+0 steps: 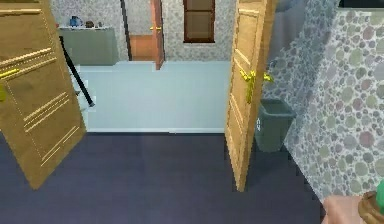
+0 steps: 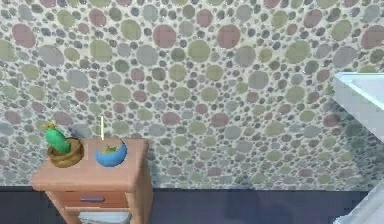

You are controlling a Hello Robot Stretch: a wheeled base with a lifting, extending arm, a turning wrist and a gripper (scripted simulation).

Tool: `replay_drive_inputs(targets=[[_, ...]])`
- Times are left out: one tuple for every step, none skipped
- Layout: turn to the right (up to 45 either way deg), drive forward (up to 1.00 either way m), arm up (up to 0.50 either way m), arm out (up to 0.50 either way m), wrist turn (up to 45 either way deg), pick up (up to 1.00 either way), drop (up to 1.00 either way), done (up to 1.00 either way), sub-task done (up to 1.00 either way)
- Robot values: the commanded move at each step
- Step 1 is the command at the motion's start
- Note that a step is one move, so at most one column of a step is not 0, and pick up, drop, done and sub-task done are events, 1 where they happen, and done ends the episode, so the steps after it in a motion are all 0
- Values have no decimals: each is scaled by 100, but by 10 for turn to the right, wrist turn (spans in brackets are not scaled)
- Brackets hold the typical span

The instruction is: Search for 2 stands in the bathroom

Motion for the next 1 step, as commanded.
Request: replay_drive_inputs(targets=[[0,5,0,0,0,0,0,0,0]])
